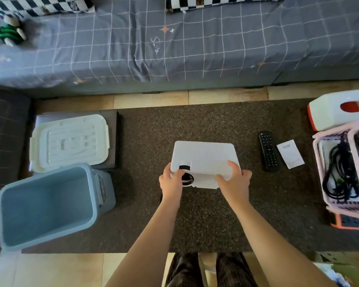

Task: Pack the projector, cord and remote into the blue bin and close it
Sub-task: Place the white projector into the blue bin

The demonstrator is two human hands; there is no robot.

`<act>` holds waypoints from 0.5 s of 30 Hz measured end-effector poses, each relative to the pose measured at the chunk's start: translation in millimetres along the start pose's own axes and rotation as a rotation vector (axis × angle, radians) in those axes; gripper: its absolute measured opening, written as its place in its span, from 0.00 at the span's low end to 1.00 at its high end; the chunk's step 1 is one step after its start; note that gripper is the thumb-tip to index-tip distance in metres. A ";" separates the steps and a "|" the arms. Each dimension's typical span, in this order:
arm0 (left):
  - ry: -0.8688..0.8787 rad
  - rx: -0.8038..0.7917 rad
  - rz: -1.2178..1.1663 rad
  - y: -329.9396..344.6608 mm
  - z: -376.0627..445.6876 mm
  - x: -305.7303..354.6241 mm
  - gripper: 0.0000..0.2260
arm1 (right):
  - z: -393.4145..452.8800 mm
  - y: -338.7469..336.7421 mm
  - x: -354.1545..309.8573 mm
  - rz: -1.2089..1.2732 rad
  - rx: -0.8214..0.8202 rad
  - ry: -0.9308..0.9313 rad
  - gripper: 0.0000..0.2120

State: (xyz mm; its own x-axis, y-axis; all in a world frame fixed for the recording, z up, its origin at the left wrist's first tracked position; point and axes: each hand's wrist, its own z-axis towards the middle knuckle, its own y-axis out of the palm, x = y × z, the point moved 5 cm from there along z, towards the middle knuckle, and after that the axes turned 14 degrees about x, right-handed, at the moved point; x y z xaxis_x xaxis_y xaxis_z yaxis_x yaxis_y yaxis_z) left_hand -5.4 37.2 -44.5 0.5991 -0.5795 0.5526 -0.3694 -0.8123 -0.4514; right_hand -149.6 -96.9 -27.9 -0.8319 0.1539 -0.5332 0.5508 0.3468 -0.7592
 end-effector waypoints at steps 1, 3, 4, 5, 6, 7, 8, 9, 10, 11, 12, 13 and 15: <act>-0.022 0.004 0.016 -1.1 -2.1 -0.2 0.22 | -1.5 -2.4 -1.4 0.005 -0.034 -0.015 0.29; -0.073 0.020 0.028 -2.4 -6.8 -0.5 0.23 | -4.9 -5.7 -5.2 -0.061 -0.100 -0.079 0.33; -0.093 0.033 0.040 -3.6 -8.5 -0.7 0.24 | -6.5 -6.6 -7.3 -0.130 -0.123 -0.125 0.36; -0.108 0.041 0.054 -4.7 -9.5 -0.7 0.25 | -7.6 -7.1 -9.4 -0.206 -0.137 -0.173 0.39; -0.121 0.043 0.056 -5.8 -9.1 -1.0 0.24 | -8.7 -7.8 -11.0 -0.278 -0.147 -0.212 0.41; -0.133 0.044 0.048 -6.9 -7.9 -0.7 0.21 | -9.7 -8.0 -11.9 -0.337 -0.157 -0.241 0.43; -0.153 0.043 0.032 -8.2 -6.6 0.6 0.19 | -10.5 -7.8 -12.6 -0.385 -0.164 -0.267 0.45; -0.184 0.037 0.012 -9.1 -5.1 2.3 0.18 | -11.4 -7.1 -13.4 -0.424 -0.163 -0.287 0.46; -0.222 0.026 -0.011 -9.2 -4.2 4.2 0.18 | -12.4 -6.3 -14.4 -0.457 -0.156 -0.301 0.47; -0.254 0.018 -0.026 -9.1 -3.6 6.3 0.19 | -13.8 -4.8 -16.6 -0.492 -0.141 -0.316 0.47; -0.274 0.012 -0.029 -8.6 -3.5 8.9 0.20 | -15.2 -2.9 -19.4 -0.539 -0.116 -0.344 0.47; -0.285 0.010 -0.029 -7.7 -3.3 10.9 0.21 | -16.4 -1.0 -22.7 -0.601 -0.086 -0.386 0.46; -0.289 0.018 -0.033 -7.4 -2.7 13.5 0.20 | -18.6 3.1 -28.5 -0.729 -0.033 -0.492 0.44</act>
State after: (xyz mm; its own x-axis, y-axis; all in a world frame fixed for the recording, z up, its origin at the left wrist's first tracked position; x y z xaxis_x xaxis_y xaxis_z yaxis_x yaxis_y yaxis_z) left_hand 3.5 35.2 -31.9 0.7891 -0.5075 0.3461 -0.3351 -0.8278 -0.4499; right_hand -125.4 -83.1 -8.1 -0.8478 -0.5297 -0.0256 -0.1149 0.2306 -0.9662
